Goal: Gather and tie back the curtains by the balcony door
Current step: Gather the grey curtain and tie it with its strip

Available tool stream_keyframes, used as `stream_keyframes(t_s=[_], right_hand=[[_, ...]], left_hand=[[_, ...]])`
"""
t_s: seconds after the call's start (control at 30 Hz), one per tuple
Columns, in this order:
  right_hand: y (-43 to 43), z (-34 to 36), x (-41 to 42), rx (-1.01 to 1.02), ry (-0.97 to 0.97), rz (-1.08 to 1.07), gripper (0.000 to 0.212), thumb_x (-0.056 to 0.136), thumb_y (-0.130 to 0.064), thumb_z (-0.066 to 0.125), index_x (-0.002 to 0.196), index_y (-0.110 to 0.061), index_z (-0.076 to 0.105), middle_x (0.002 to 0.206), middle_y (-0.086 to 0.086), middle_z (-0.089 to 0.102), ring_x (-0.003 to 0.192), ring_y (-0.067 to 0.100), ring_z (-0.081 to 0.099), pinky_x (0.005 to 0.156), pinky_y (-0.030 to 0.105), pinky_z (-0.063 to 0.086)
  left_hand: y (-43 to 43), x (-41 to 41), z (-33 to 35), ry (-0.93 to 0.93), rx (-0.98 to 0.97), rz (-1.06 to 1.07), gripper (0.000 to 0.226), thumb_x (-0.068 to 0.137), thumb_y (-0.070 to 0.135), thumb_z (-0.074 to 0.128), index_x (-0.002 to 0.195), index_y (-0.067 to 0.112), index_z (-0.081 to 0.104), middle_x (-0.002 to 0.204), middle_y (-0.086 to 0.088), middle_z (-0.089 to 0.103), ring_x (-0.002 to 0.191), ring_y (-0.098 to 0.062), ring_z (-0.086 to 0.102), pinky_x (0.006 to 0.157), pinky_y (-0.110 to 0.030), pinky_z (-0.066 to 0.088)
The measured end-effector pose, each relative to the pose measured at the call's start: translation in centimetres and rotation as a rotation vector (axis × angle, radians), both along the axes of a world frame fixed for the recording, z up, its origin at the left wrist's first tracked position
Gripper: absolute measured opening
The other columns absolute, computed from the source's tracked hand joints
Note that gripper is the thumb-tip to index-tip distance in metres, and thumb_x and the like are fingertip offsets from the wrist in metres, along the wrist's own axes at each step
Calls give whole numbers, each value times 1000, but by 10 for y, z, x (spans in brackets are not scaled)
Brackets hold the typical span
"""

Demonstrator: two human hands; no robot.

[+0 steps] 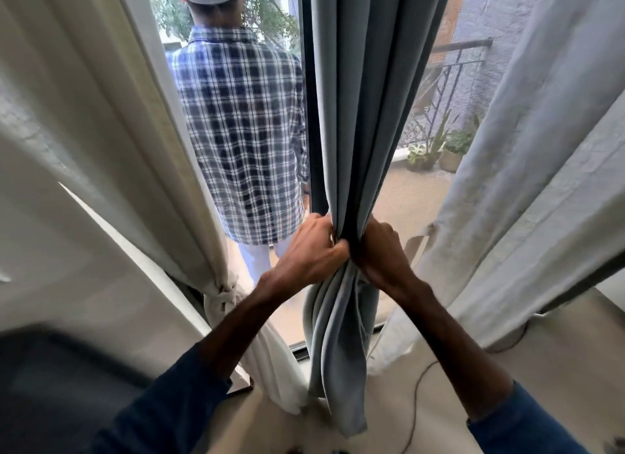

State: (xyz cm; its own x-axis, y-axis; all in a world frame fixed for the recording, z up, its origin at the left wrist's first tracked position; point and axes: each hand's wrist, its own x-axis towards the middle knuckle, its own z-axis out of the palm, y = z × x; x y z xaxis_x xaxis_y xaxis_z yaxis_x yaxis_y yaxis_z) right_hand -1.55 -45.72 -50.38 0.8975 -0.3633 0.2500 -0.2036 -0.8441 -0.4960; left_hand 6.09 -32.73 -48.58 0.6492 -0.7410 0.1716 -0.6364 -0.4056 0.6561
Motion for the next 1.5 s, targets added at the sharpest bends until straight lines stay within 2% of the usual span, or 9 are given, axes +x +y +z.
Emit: stream_keyframes(t_s=[0.1, 0.2, 0.3, 0.4, 0.5, 0.8, 1.13, 1.33, 1.5], right_hand=[[8, -15, -14, 6, -2, 65, 53, 89, -30, 47, 135, -5, 55, 108, 22, 69, 96, 47, 64, 76, 49, 51], [1, -20, -16, 41, 38, 137, 57, 80, -41, 37, 112, -5, 68, 98, 24, 67, 86, 47, 65, 70, 42, 50], [-8, -21, -9, 83, 179, 179, 64, 80, -43, 39, 136, -15, 53, 116, 17, 67, 100, 43, 66, 82, 47, 56], [-15, -14, -12, 169, 255, 227, 62, 85, -30, 61, 143, -20, 43, 122, 13, 67, 109, 37, 65, 89, 47, 54], [-35, -15, -22, 310, 247, 382, 103, 78, -33, 78, 160, -27, 15, 138, 7, 61, 123, 28, 60, 100, 44, 51], [-23, -47, -60, 277, -332, 144, 53, 76, -2, 81, 121, -21, 60, 114, -12, 66, 105, 11, 65, 74, 33, 56], [-21, -57, -42, 192, -280, 140, 51, 84, -4, 71, 127, -27, 59, 113, -12, 59, 97, 5, 60, 71, 15, 48], [-17, -72, -31, 146, -174, 138, 25, 79, -30, 79, 101, -26, 70, 113, -10, 55, 103, 11, 59, 75, 39, 56], [-6, -88, -29, 254, -331, 11, 26, 81, -23, 82, 105, -19, 75, 123, -4, 60, 107, 12, 62, 84, 34, 56]], left_hand=[[-1, 7, -6, 198, -27, -54, 39, 83, 52, 50, 103, 21, 61, 100, -1, 57, 99, -23, 59, 84, -46, 56], [-5, 8, 0, 89, 12, -110, 84, 76, 75, 60, 134, 16, 48, 117, -1, 55, 105, -18, 58, 89, -40, 55], [-14, 4, 8, 135, -18, 3, 119, 61, 87, 65, 148, 14, 30, 123, 1, 57, 107, -13, 59, 90, -31, 53], [-27, 1, 7, -31, -56, 224, 69, 76, 72, 66, 122, 23, 50, 97, 9, 59, 85, -14, 59, 68, -28, 44], [-36, 4, 4, -177, -103, 267, 27, 86, 42, 58, 78, 22, 41, 62, 4, 46, 55, -15, 50, 50, -26, 28], [-38, 23, 4, -204, -132, 248, 41, 84, 19, 55, 60, 26, 23, 49, 5, 35, 41, -11, 34, 38, -15, 27], [-43, 25, 0, -209, -176, 183, 37, 86, 19, 56, 66, 27, 26, 53, 7, 35, 43, -8, 36, 42, -11, 32], [-42, 28, 1, -195, -169, 213, 33, 86, 18, 55, 69, 24, 28, 52, 7, 34, 41, -8, 34, 39, -13, 30], [-41, 42, -1, -176, -138, 258, 24, 83, 25, 52, 72, 21, 31, 52, 6, 37, 44, -14, 40, 44, -21, 24]])
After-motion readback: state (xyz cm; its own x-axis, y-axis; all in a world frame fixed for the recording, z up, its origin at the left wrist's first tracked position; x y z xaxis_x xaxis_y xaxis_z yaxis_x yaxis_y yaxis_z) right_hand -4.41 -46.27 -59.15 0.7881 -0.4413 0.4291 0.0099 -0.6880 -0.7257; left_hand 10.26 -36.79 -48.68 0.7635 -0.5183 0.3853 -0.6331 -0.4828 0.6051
